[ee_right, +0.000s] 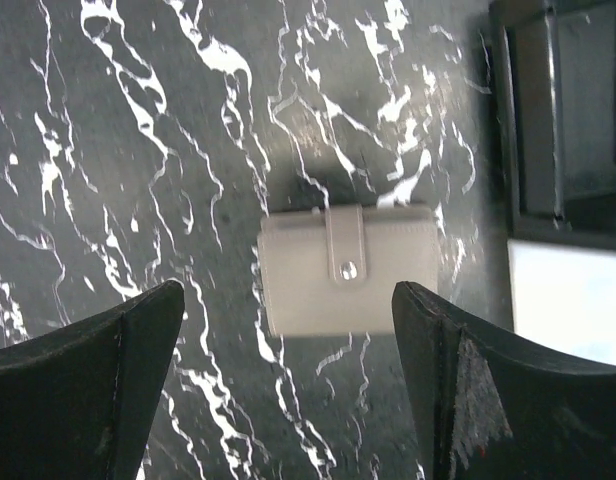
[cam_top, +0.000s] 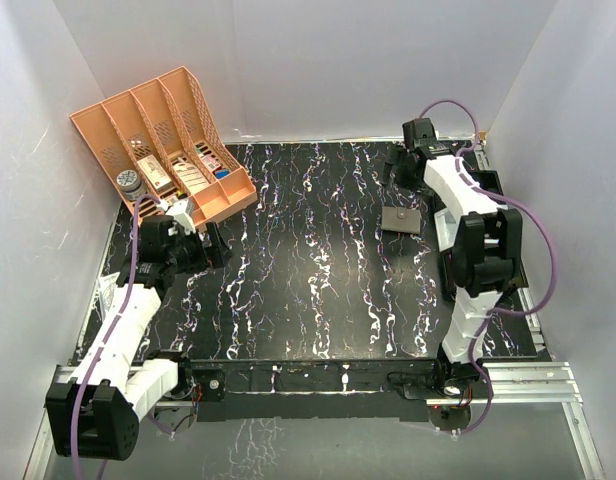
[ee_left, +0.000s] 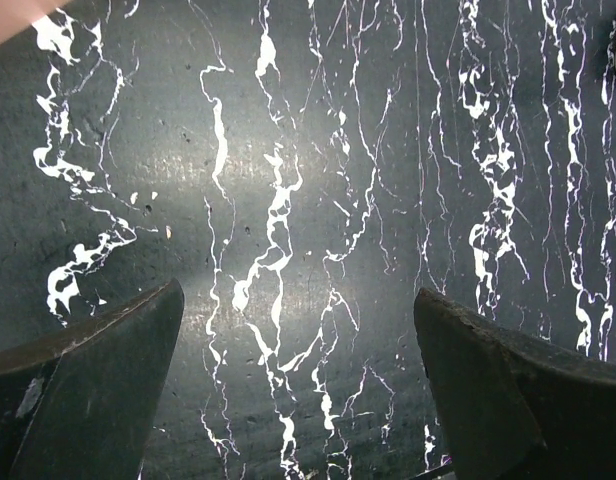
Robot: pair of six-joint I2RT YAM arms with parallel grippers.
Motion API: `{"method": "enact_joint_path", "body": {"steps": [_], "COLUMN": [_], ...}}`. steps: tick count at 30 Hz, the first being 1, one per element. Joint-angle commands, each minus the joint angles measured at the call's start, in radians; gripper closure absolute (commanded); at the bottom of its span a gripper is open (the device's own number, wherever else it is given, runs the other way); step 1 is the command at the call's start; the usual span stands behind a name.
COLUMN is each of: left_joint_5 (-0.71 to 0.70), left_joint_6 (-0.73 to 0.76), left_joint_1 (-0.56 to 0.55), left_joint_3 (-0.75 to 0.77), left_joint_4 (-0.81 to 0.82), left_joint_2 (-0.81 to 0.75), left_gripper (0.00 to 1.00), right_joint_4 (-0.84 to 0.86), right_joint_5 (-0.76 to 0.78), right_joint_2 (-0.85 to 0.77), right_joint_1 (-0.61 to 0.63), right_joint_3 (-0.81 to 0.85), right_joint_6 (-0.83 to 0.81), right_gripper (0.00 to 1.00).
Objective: Take the credit cards out of the card holder
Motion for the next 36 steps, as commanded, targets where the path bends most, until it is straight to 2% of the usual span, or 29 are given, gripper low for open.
{"method": "enact_joint_path", "body": {"steps": [1, 4, 7, 9, 14, 16, 22, 28, 32, 36], "left_joint_5": [0.038, 0.045, 0.037, -0.003, -0.028, -0.034, -0.047, -0.057, -0.057, -0.043], "left_joint_6": [0.020, 0.015, 0.018, 0.012, 0.017, 0.022, 0.027, 0.028, 0.029, 0.030], "left_joint_1": [0.006, 0.007, 0.007, 0.007, 0.007, 0.007, 0.007, 0.007, 0.007, 0.007], "left_joint_3": [-0.021, -0.030, -0.030, -0.035, -0.031, -0.022, -0.013, -0.011, -0.009, -0.012], "left_joint_4": [0.026, 0.035, 0.048, 0.060, 0.071, 0.065, 0.055, 0.049, 0.047, 0.053], "left_joint_2": [-0.027, -0.027, -0.023, -0.017, 0.015, 0.030, 0.049, 0.052, 0.049, 0.042], "left_gripper": [0.01, 0.01, 0.01, 0.01, 0.01, 0.01, 0.01, 0.01, 0.01, 0.01], "right_joint_4": [-0.024, -0.035, -0.055, -0.007, -0.042, -0.017, 0.052, 0.121, 0.117, 0.110], "right_joint_5": [0.036, 0.070, 0.146, 0.174, 0.052, 0.024, -0.017, -0.126, -0.178, -0.061], "right_joint_2": [0.109, 0.177, 0.221, 0.230, 0.279, 0.264, 0.132, -0.113, -0.262, -0.328], "right_joint_1": [-0.005, -0.006, -0.005, -0.005, -0.002, 0.007, 0.044, 0.149, 0.199, 0.199], "right_joint_3": [0.133, 0.165, 0.183, 0.150, 0.139, 0.071, -0.170, -0.419, -0.457, -0.418], "right_joint_6": [-0.001, -0.012, -0.017, -0.029, -0.044, -0.044, 0.003, 0.090, 0.085, 0.026], "right_gripper": [0.17, 0.20, 0.17, 0.16, 0.19, 0.21, 0.23, 0.23, 0.21, 0.20]}}
